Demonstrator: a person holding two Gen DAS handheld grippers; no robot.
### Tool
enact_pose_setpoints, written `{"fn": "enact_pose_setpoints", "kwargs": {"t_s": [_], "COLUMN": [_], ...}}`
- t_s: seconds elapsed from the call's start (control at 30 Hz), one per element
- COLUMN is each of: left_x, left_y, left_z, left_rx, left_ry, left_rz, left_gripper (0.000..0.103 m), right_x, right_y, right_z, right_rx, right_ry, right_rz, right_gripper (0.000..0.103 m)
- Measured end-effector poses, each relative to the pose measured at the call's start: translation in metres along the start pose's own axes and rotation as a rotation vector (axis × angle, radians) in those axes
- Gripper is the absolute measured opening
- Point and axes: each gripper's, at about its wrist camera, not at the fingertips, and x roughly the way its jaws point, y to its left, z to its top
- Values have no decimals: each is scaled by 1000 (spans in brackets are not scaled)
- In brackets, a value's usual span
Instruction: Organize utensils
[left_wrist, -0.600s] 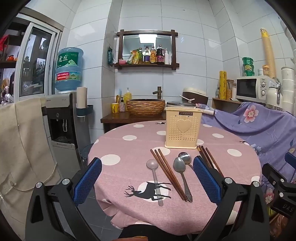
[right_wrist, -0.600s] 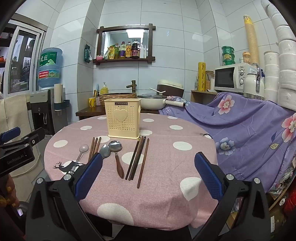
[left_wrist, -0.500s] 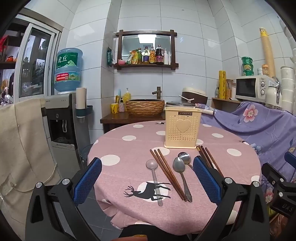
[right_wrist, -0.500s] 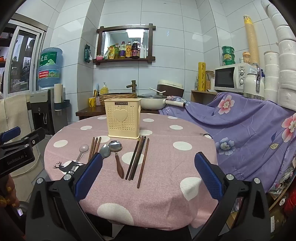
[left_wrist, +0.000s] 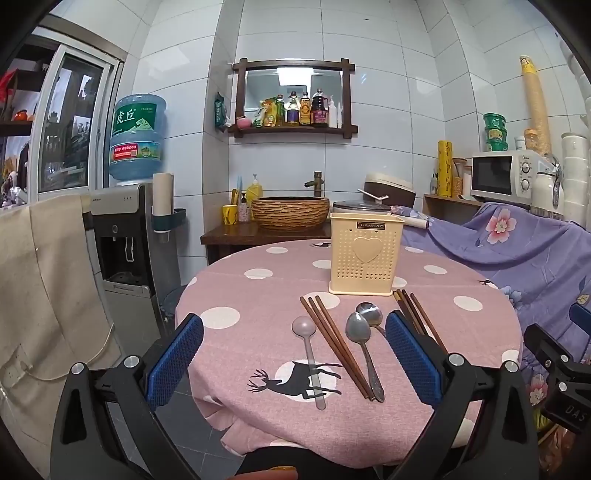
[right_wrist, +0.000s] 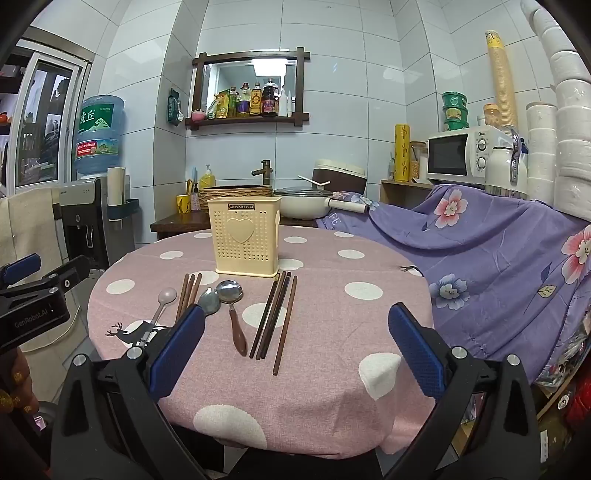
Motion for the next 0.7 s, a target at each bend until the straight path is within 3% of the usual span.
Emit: {"fn": "enact_pose_setpoints", "kwargs": {"t_s": [0.7], "left_x": [1], "left_y": [0], "left_z": [0], "left_rx": [5], "left_ry": [2], "left_rz": [-1], "left_gripper": [97], "right_x": [0], "right_y": [2], "right_z": [-2], "right_rx": [3], "right_ry": [-1], "right_rz": [-1], "right_gripper": [98]}}
